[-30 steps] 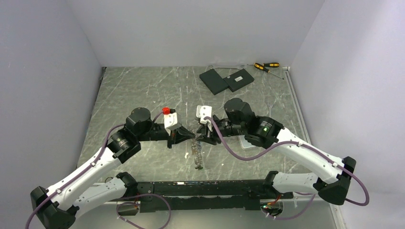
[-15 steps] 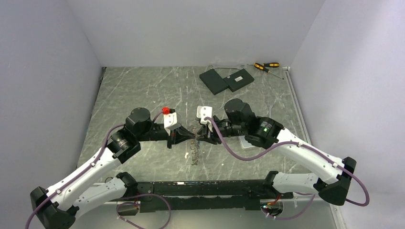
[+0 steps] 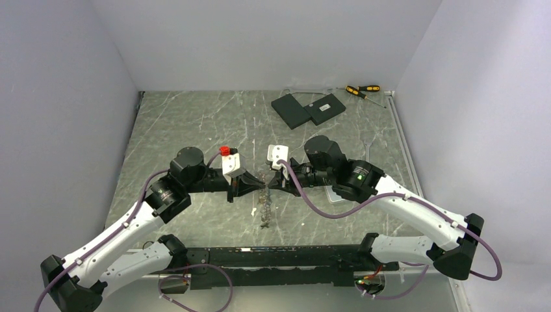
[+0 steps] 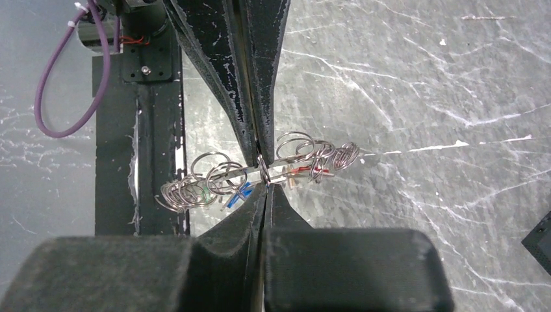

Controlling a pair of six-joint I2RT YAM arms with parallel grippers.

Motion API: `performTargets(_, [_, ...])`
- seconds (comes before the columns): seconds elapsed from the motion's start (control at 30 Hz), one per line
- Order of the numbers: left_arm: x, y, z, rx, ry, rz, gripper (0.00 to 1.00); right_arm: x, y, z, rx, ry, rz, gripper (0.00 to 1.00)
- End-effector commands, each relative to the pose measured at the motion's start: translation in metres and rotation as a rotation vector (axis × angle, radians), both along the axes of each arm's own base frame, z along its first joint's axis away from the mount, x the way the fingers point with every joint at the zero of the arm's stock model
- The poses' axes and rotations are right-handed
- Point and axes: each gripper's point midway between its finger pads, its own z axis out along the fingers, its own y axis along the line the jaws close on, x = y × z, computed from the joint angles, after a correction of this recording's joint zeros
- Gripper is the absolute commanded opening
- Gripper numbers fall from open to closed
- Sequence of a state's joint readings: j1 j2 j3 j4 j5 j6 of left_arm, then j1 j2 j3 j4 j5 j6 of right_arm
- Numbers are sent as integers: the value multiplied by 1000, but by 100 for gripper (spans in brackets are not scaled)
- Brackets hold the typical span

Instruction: Put the keys on the keyring

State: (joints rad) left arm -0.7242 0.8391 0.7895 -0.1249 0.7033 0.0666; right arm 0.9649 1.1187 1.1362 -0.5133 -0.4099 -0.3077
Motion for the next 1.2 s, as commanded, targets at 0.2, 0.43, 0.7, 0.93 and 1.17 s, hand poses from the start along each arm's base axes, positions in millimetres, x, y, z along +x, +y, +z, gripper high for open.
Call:
performTargets(0.2, [-1,0,29,-82,-80,-6,0,4,3,12,46,-35,-12,0])
performTargets(0.43, [0,2,32,-94,-88,4,0,3,4,4,40,-16,-18,0])
performTargets(0.7, [1,4,36,-114,-94,15,0,0,4,-1,55,-3,-14,0])
performTargets(0.93, [2,7,36,-116,-90,28,0,-1,3,-1,67,7,-18,0])
performTargets(1.17, [5,9,44,-145,-117,50,0,-2,3,-3,69,16,-23,0])
